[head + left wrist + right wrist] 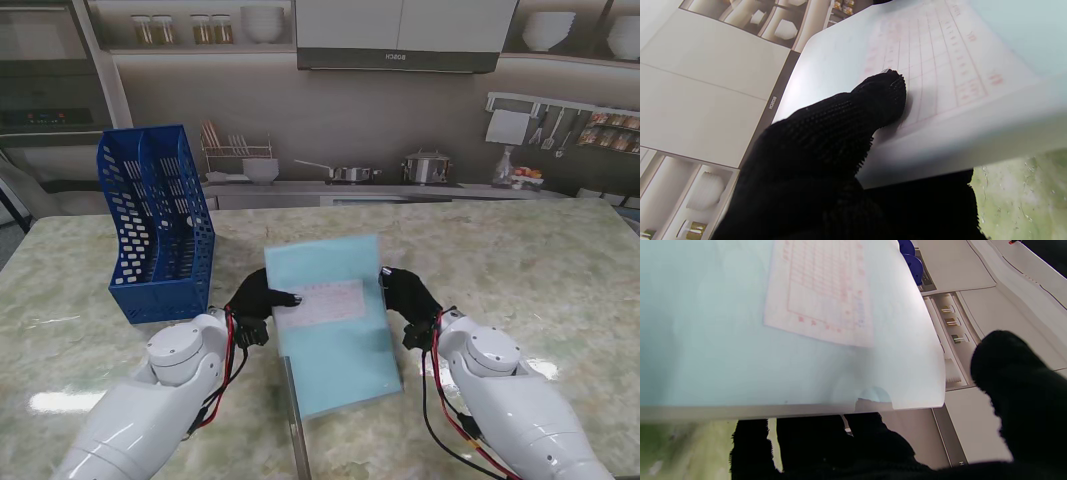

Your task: Open the sliding file folder, put the receipt in and insert it into the document holder

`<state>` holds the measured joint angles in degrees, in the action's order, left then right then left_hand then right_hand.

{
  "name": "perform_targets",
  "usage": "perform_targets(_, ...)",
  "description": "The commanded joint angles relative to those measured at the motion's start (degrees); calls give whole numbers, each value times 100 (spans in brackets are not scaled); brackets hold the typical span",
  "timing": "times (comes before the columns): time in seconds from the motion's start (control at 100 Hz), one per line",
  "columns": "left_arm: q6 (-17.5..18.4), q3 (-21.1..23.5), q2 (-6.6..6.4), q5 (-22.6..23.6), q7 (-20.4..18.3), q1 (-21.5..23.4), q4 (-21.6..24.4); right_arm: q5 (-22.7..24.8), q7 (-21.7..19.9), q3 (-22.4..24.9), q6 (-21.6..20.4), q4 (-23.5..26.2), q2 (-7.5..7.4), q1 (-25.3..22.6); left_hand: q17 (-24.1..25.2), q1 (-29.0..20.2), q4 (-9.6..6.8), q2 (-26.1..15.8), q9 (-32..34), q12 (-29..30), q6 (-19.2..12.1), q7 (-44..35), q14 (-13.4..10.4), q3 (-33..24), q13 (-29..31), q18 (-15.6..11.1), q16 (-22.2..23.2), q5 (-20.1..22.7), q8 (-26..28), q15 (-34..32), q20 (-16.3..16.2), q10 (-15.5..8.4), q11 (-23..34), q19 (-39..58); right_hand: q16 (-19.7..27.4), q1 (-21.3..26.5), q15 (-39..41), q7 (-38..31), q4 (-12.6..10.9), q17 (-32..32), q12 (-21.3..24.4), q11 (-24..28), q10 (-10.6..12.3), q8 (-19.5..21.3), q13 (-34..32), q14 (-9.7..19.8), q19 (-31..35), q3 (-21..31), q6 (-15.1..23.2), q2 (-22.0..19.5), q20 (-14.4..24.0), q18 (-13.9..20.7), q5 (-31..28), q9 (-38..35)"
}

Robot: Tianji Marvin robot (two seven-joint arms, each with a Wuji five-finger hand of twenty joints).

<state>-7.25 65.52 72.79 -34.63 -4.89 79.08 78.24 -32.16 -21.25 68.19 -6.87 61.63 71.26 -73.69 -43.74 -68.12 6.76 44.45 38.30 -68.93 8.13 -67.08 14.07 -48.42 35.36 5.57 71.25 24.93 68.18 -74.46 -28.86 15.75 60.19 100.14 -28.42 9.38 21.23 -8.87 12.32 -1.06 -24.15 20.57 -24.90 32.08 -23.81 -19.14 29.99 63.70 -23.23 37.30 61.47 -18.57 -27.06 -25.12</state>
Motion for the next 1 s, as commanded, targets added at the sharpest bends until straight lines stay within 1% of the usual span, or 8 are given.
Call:
perform_targets(0.0, 26, 1, -13, -4, -79, -3, 20, -19, -71, -22, 50, -101, 19, 20, -502, -521, 13, -80, -49, -82, -777, -451, -48, -925, 241, -1253, 144, 479, 124, -231, 87, 114, 183, 105, -55, 37, 122, -86, -68, 39, -92, 107, 180, 61, -180, 200, -6, -109, 149, 237, 181, 25, 55, -24)
perform_targets(0.19, 55, -11, -24, -14, -151, -16, 4, -41, -127, -100, 54, -224, 50, 109, -515, -520, 17, -68, -49, -83, -778, -451, -47, -944, 249, -1255, 145, 484, 126, -236, 90, 114, 182, 110, -55, 54, 170, -97, -75, 29, -100, 122, 184, 82, -160, 199, -6, -93, 160, 284, 234, 31, 32, -28)
perform_targets(0.3, 65, -23, -26, -14, -172, -23, -3, -23, -162, -172, 9, -268, 55, 150, -522, -515, 18, -65, -49, -83, -776, -452, -46, -950, 252, -1257, 146, 490, 126, -241, 93, 114, 181, 112, -84, 221, 267, -157, -82, 138, -130, 195, 252, 114, -292, 221, 39, -102, 252, 373, 276, 30, -83, -165)
perform_targets(0.51, 54, -39, -26, -21, -188, -24, -3, 6, -148, -260, -49, -291, 64, 190, -536, -516, 18, -50, -33, -81, -778, -452, -45, -964, 260, -1256, 144, 492, 127, -246, 96, 123, 182, 118, -212, 517, 648, -332, -117, 405, -253, 445, 322, 259, -583, 258, 215, -210, 367, 475, 528, 85, -295, -482)
perform_targets(0.75, 67, -55, -28, -24, -218, -40, -17, -33, -170, -292, -50, -345, 87, 225, -546, -506, 18, -41, -32, -84, -781, -453, -50, -988, 267, -1261, 142, 495, 126, -255, 102, 124, 178, 125, -243, 518, 812, -410, -121, 509, -299, 555, 273, 316, -748, 213, 273, -203, 357, 484, 660, 122, -462, -691)
perform_targets(0.89, 66, -65, -26, -27, -220, -46, -23, -55, -191, -330, -75, -400, 106, 258, -558, -497, 17, -38, -31, -85, -780, -453, -47, -1001, 274, -1265, 139, 498, 126, -261, 107, 124, 178, 129, -317, 674, 1072, -570, -134, 789, -405, 796, 368, 401, -1146, 265, 395, -171, 494, 579, 766, 187, -743, -1099)
perform_targets(0.94, 63, -66, -25, -26, -217, -46, -24, -60, -190, -341, -78, -410, 111, 265, -560, -498, 16, -38, -31, -86, -783, -453, -54, -1007, 273, -1265, 138, 497, 125, -263, 109, 124, 177, 130, -373, 805, 1261, -675, -146, 910, -481, 932, 406, 486, -1312, 269, 509, -184, 545, 634, 906, 240, -841, -1266)
perform_targets(0.99, 61, -66, -24, -30, -213, -45, -22, -49, -176, -359, -85, -416, 114, 272, -559, -496, 16, -38, -31, -86, -784, -450, -57, -1007, 273, -1265, 136, 490, 125, -263, 111, 124, 177, 132, -425, 1037, 1462, -782, -173, 1003, -563, 1079, 437, 564, -1502, 285, 752, -249, 587, 679, 1065, 325, -944, -1446)
